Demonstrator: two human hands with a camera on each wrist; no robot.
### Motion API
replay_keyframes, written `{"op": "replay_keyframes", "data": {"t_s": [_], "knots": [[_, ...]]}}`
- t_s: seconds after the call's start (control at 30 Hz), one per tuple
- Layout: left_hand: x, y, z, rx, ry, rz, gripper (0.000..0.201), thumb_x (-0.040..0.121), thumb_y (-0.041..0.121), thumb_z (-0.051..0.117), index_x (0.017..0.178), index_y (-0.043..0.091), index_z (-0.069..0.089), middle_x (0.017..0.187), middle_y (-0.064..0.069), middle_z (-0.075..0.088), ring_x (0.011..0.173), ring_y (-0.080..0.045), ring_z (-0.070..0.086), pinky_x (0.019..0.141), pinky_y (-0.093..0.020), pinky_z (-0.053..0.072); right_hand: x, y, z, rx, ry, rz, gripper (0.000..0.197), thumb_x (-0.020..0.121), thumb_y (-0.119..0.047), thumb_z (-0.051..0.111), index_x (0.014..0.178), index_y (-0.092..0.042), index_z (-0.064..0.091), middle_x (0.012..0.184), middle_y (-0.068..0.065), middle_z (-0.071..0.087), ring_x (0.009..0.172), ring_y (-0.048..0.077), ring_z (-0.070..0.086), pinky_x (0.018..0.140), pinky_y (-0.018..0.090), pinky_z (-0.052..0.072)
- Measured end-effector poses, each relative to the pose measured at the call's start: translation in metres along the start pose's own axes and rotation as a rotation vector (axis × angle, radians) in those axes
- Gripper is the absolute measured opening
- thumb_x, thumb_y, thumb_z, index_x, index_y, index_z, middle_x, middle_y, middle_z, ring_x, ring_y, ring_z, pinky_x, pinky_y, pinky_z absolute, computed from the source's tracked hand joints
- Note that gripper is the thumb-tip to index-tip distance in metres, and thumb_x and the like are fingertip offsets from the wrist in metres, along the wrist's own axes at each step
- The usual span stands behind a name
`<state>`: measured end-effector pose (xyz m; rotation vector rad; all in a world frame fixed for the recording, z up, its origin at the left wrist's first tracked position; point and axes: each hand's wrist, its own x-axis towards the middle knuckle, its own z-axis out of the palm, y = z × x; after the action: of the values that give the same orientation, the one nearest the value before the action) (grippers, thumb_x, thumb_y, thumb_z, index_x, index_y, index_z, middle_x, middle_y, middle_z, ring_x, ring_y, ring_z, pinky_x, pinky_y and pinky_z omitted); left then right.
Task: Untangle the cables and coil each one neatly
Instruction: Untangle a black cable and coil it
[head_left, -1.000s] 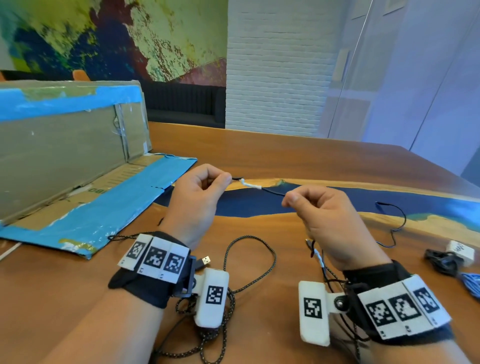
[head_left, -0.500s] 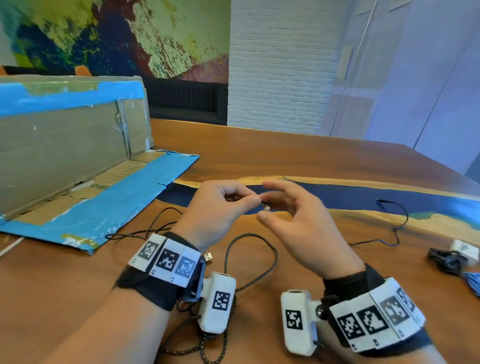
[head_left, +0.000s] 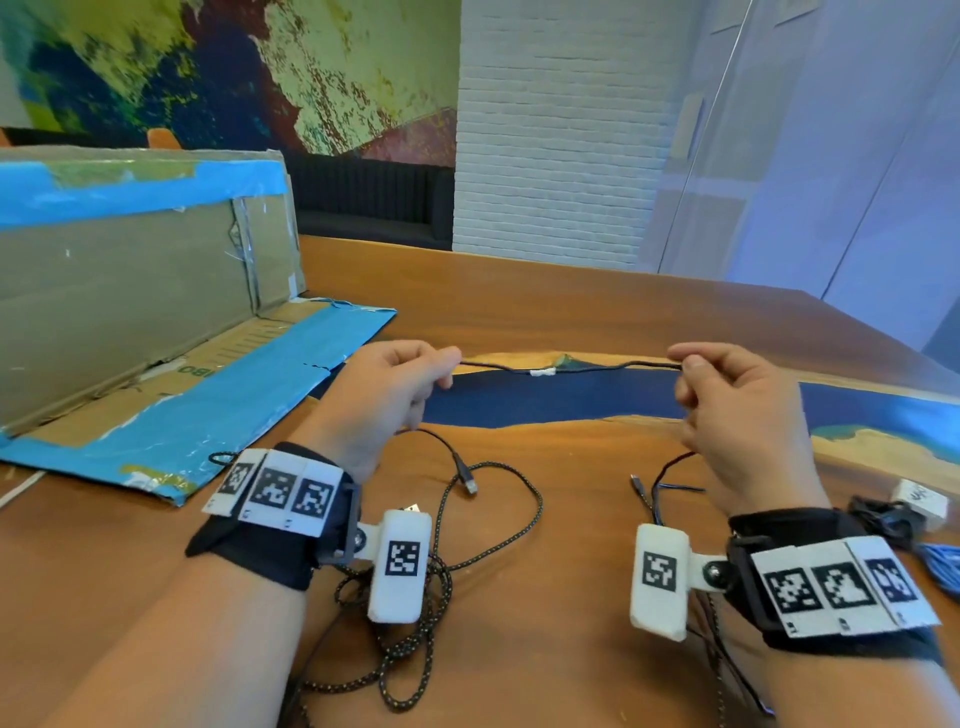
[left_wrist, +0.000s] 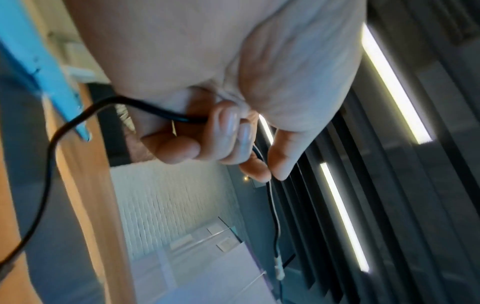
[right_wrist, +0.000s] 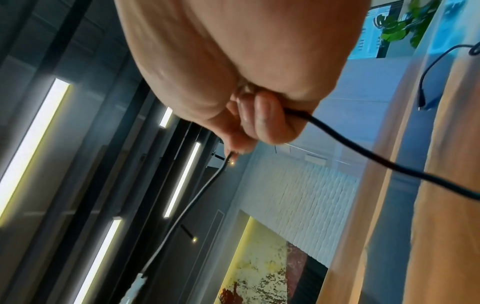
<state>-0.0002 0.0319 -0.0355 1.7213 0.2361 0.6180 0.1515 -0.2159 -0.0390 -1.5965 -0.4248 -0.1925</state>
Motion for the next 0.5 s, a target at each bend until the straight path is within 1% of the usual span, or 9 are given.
{"op": "replay_keyframes", "data": {"t_s": [0.07,0.1,0.13,0.17,0.2,0.3,0.37,0.47,0.5], "knots": [[-0.001,0.001,0.004,-0.092,0.000,0.004,0.032,0.105,0.026,0.054,0.079,0.010,0.065,0.052,0.004,0.029,0.047,-0.014,0.026,0.051,-0.027,0.030,-0.004,-0.003,0.002,-0.149,-0.099,0.005,0.024,0.105,-0.017,0.053,0.109,-0.027,0.075,0.087,-0.008,0.073,0.064,0.017,0.052,0.060,0.035,0.042],[-0.002,0.001,0.007,-0.078,-0.001,0.024,0.032,0.105,0.025,0.053,0.081,0.011,0.069,0.051,0.005,0.032,0.046,-0.012,0.028,0.049,-0.024,0.030,-0.008,-0.005,0.005,-0.256,-0.139,-0.017,0.025,0.104,-0.018,0.054,0.115,-0.031,0.073,0.110,-0.004,0.073,0.084,0.018,0.061,0.074,0.037,0.047],[-0.003,0.001,0.010,-0.017,-0.002,0.057,0.031,0.105,0.025,0.055,0.082,0.012,0.072,0.050,0.007,0.037,0.045,-0.010,0.032,0.048,-0.022,0.030,-0.011,-0.007,0.009,-0.384,-0.165,-0.045,0.028,0.103,-0.019,0.056,0.122,-0.035,0.070,0.136,0.000,0.063,0.117,0.020,0.059,0.092,0.039,0.046],[-0.004,0.000,0.014,0.072,-0.006,0.093,0.030,0.103,0.026,0.057,0.082,0.015,0.075,0.050,0.008,0.044,0.045,-0.009,0.040,0.049,-0.020,0.034,-0.016,-0.011,0.014,-0.514,-0.194,-0.080,0.033,0.102,-0.021,0.058,0.129,-0.038,0.066,0.156,0.002,0.044,0.143,0.022,0.040,0.112,0.044,0.036],[-0.005,0.000,0.017,0.160,-0.015,0.128,0.028,0.102,0.028,0.060,0.082,0.019,0.077,0.054,0.004,0.054,0.051,-0.010,0.048,0.054,-0.021,0.039,-0.022,-0.016,0.021,-0.619,-0.237,-0.134,0.040,0.101,-0.023,0.059,0.136,-0.042,0.061,0.166,0.000,0.026,0.155,0.021,0.019,0.122,0.050,0.019],[-0.007,-0.003,0.023,0.289,-0.057,0.180,0.024,0.098,0.031,0.065,0.081,0.022,0.080,0.073,-0.006,0.068,0.072,-0.014,0.060,0.069,-0.030,0.047,-0.042,-0.025,0.041,-0.788,-0.422,-0.335,0.061,0.096,-0.020,0.056,0.150,-0.047,0.042,0.170,-0.014,0.004,0.156,0.010,-0.015,0.121,0.055,-0.016],[-0.008,-0.002,0.026,0.310,-0.066,0.187,0.022,0.097,0.033,0.067,0.083,0.022,0.080,0.075,-0.007,0.071,0.073,-0.019,0.062,0.068,-0.035,0.048,-0.053,-0.030,0.050,-0.707,-0.557,-0.367,0.071,0.091,-0.016,0.048,0.153,-0.046,0.036,0.165,-0.022,0.013,0.153,0.000,-0.019,0.120,0.050,-0.025],[-0.009,-0.002,0.026,0.312,-0.078,0.194,0.019,0.095,0.036,0.070,0.085,0.024,0.081,0.075,-0.001,0.073,0.076,-0.016,0.065,0.069,-0.031,0.051,-0.062,-0.033,0.057,-0.383,-0.696,-0.249,0.071,0.089,-0.019,0.043,0.156,-0.041,0.033,0.140,-0.030,0.042,0.136,-0.028,0.019,0.126,0.045,-0.015],[-0.009,-0.002,0.026,0.302,-0.090,0.201,0.018,0.094,0.036,0.071,0.084,0.024,0.081,0.074,0.001,0.073,0.073,-0.014,0.065,0.067,-0.030,0.051,-0.064,-0.032,0.059,-0.329,-0.700,-0.231,0.069,0.091,-0.022,0.044,0.156,-0.040,0.033,0.135,-0.029,0.053,0.126,-0.029,0.035,0.129,0.043,-0.005]]}}
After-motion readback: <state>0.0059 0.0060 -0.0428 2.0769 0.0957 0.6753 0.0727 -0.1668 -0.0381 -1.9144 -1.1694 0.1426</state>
